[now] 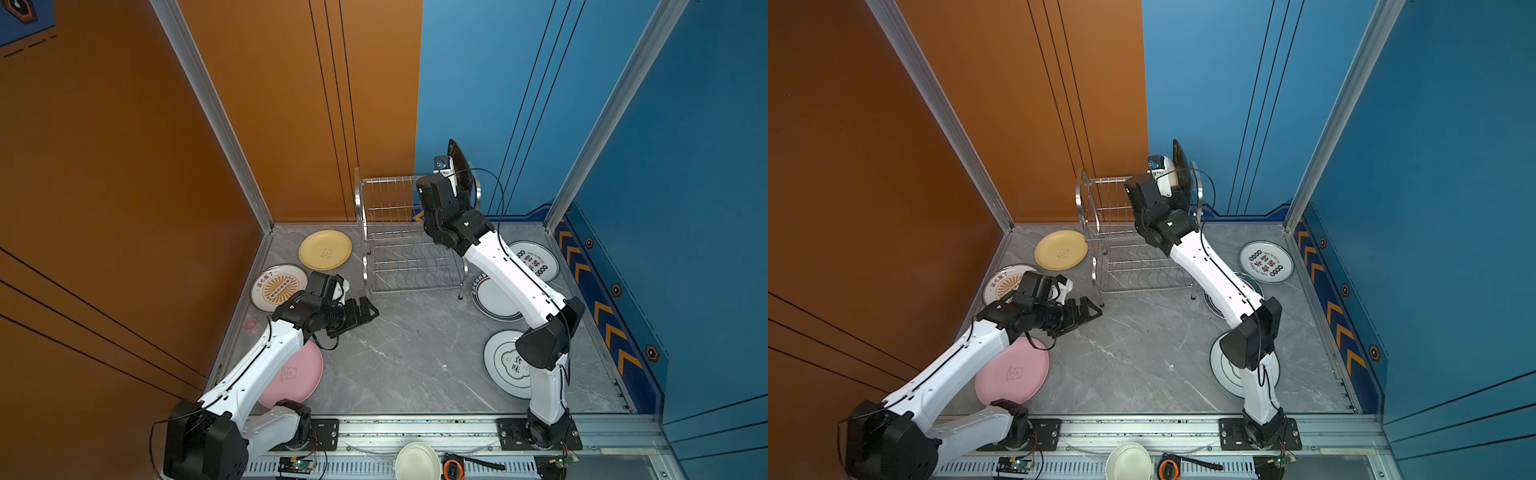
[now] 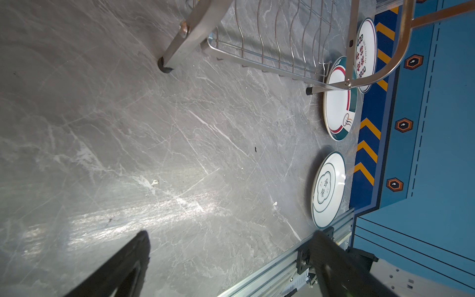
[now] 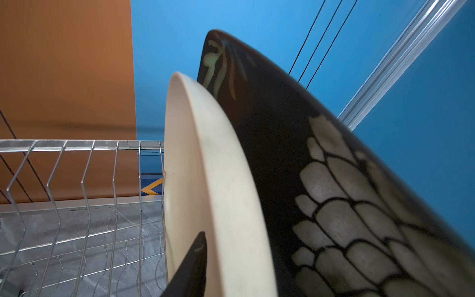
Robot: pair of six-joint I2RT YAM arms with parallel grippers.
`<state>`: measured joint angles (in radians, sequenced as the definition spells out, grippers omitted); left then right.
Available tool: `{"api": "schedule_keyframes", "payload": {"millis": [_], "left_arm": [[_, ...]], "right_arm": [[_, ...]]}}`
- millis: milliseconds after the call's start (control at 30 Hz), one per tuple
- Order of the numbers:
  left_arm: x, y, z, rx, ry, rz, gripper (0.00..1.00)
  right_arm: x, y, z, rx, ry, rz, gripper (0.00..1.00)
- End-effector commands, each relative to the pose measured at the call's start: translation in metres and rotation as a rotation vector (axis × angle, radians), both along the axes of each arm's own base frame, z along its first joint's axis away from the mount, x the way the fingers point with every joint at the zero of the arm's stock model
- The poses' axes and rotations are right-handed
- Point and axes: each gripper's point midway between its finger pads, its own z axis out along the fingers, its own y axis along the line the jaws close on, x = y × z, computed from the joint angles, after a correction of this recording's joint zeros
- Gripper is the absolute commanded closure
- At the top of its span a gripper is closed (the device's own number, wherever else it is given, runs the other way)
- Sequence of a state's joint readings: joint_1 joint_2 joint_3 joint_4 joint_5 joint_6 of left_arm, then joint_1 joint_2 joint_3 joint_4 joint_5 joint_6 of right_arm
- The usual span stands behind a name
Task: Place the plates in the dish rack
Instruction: 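Lower the cream plate into the rack slot with the right gripper, then open the right gripper and lift it off the cream plate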
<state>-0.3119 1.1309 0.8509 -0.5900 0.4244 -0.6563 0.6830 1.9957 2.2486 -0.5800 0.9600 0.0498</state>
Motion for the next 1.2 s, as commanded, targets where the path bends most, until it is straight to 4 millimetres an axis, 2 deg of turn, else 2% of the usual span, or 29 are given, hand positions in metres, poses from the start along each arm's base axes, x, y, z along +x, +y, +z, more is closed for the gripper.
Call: {"api": "schedule_keyframes", "payload": {"millis": [0, 67, 133, 367, 567, 833, 933, 1167], "left_arm": [[-0.001, 0.002, 0.001, -0.012, -0.004, 0.008, 0.02], [0.000, 0.003, 0.001, -0.009, -0.009, 0.008, 0.02], [0.000, 0.003, 0.002, -0.005, -0.012, 0.009, 0.02], [0.003, 0.003, 0.005, -0.001, -0.023, 0.011, 0.02], [0.004, 0.001, 0.007, 0.014, -0.041, -0.001, 0.02], [0.001, -0.008, 0.005, 0.037, -0.043, -0.033, 0.02], [0.000, -0.012, 0.005, 0.037, -0.041, -0.048, 0.02], [-0.003, -0.020, 0.003, 0.041, -0.032, -0.076, 0.02]], "right_arm": [[-0.017, -0.003, 0.025, 0.038, -0.020, 0.035, 0.61], [-0.021, -0.004, 0.029, 0.050, -0.022, 0.046, 0.57], [-0.031, 0.008, 0.033, 0.063, -0.022, 0.087, 0.54], [-0.053, 0.009, 0.044, 0.097, -0.009, 0.131, 0.40], [-0.082, 0.005, 0.035, 0.169, 0.076, 0.201, 0.26], [-0.134, -0.013, -0.006, 0.290, 0.225, 0.261, 0.20], [-0.154, -0.029, -0.027, 0.288, 0.285, 0.247, 0.19], [-0.193, -0.081, -0.084, 0.358, 0.403, 0.145, 0.17]]}}
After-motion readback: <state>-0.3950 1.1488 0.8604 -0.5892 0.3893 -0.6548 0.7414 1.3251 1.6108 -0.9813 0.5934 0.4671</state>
